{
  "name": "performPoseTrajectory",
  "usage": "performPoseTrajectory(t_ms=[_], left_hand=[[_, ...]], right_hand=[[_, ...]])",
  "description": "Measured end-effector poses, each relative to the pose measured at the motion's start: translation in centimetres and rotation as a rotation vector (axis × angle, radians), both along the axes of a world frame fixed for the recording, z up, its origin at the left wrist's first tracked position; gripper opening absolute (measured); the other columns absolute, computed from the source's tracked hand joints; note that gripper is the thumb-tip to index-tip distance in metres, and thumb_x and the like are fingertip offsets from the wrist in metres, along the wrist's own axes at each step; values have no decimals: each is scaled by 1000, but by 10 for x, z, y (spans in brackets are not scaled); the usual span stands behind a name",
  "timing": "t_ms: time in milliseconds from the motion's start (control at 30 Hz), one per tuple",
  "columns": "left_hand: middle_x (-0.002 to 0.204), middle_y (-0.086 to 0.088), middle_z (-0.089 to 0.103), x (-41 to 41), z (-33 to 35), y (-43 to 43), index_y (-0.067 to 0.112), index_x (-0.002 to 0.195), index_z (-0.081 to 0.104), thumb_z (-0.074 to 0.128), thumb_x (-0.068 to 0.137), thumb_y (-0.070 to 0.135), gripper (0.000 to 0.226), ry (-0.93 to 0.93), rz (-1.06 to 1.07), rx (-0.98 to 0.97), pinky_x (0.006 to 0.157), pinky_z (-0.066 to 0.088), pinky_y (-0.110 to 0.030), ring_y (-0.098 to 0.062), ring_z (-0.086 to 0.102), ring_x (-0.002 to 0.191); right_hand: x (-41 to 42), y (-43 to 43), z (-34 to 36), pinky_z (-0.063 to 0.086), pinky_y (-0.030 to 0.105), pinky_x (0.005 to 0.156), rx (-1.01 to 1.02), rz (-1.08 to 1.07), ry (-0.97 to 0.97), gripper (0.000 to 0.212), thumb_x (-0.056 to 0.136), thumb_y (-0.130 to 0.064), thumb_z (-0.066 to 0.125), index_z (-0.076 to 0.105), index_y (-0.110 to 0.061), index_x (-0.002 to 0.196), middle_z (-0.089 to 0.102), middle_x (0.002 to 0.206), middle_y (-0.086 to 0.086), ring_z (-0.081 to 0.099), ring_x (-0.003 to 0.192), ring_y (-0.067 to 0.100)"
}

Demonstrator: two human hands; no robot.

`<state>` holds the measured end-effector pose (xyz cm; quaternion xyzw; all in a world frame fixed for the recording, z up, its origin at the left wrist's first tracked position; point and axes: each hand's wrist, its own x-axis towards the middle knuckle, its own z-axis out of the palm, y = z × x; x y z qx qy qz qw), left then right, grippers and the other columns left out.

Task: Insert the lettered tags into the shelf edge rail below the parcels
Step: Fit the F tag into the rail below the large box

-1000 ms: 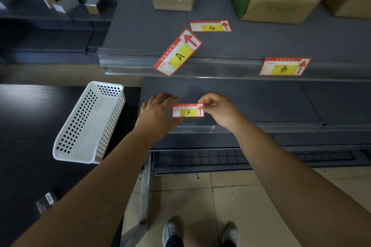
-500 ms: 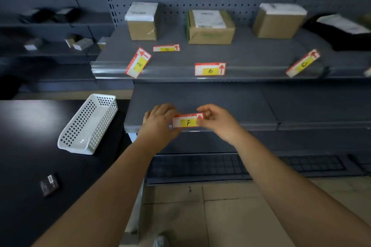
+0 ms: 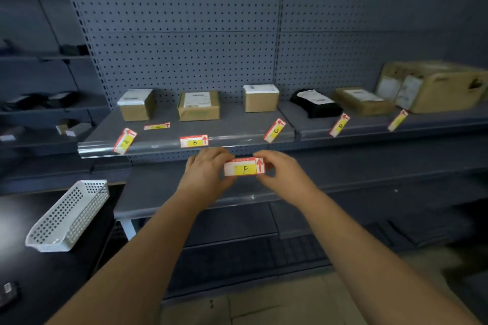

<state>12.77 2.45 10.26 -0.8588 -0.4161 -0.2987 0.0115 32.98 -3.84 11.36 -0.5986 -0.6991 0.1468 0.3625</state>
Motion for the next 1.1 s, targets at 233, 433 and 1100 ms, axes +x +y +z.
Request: performPoseTrajectory(t_ms=[233,433,1100], left_hand=[[123,8,55,90,9,-4,25,120,58,67,79,36,44,5,-166,4,96,34,-42,-17,46,117],[123,5,55,194,-5,16,22,120,59,70,77,34,46,-7,-364,-26,98,35,-44,-19,47,117],[126,8,51,519,-10,47,25,121,58,69,78,34,45,-51,-770,-105,97,28,-35,-15,43,120]], right_hand=[[81,-33,4,44,21,91,11,-152,65,45,84,-10,69,58,-25,126,58,110,-11,55,100,4],[170,-45,-8,45,21,95,-23,-321,78,47,85,-10,69,57,-26,127,59,116,-8,57,104,4],[437,-70,-23,45,19,85,25,-750,13,40,84,-14,70,61,-22,122,60,104,-10,56,91,4]])
